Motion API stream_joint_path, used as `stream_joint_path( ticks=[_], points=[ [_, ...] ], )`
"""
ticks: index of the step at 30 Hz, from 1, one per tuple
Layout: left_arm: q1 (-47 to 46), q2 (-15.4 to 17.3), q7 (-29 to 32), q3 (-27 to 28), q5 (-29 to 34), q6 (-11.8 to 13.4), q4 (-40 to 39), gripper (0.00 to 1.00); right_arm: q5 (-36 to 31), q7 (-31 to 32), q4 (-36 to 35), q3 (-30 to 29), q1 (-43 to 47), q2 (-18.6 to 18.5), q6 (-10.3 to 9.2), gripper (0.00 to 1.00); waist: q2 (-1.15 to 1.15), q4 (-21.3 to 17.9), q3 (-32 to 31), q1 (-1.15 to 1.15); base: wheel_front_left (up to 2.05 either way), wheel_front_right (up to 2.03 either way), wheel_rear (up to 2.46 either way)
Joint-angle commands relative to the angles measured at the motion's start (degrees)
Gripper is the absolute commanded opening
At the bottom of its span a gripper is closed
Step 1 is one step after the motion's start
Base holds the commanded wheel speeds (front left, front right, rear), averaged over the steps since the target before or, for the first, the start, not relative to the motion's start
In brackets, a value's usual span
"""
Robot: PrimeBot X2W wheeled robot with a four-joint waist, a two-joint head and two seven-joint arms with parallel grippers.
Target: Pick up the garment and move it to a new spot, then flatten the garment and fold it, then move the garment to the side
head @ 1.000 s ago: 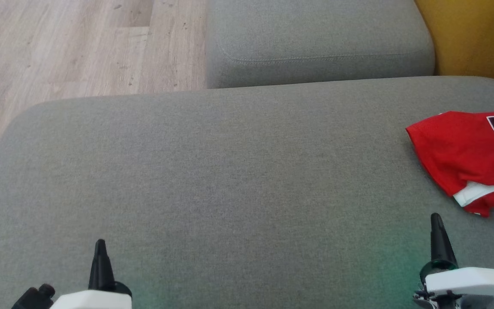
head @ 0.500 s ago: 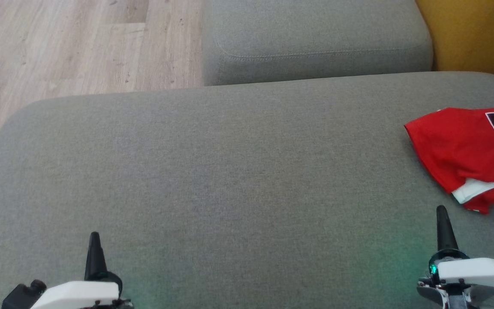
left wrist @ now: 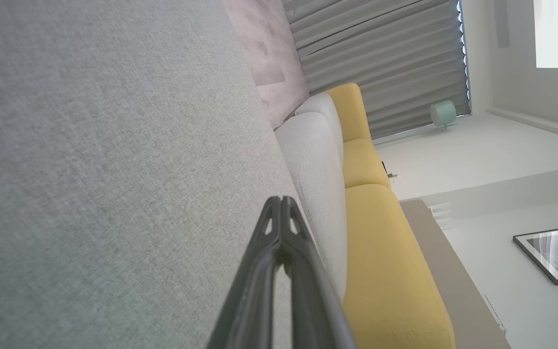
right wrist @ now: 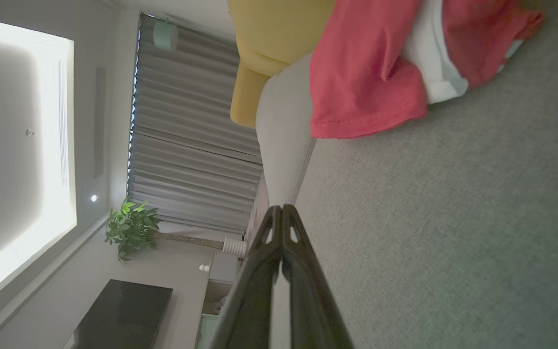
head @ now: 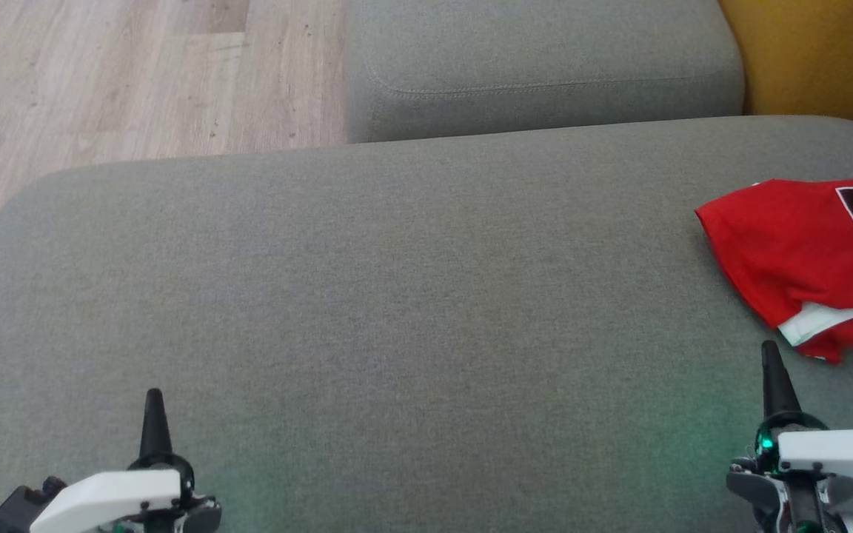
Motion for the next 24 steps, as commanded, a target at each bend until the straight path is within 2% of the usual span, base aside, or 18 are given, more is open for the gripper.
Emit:
stream_joint_path(
  ticks=[1, 24],
  points=[
    [-3.36, 0.8, 0.48, 2.36, -1.47, -0.48, -1.41, 0.0, 1.64, 0.61, -1.59, 0.58, -3.53, -1.22, -0.03, 0.0, 0.0, -0.04, 0.05, 0.0, 0.0, 0.0, 0.0],
    [-7.22, 0.65, 4.49, 5.58, -16.6, -2.32, 0.14, 0.0, 17.23, 4.55, -0.31, -1.43, -7.44, -1.19, -0.04, 0.0, 0.0, -0.87, 1.05, 0.0, 0.0, 0.0, 0.0]
  ],
)
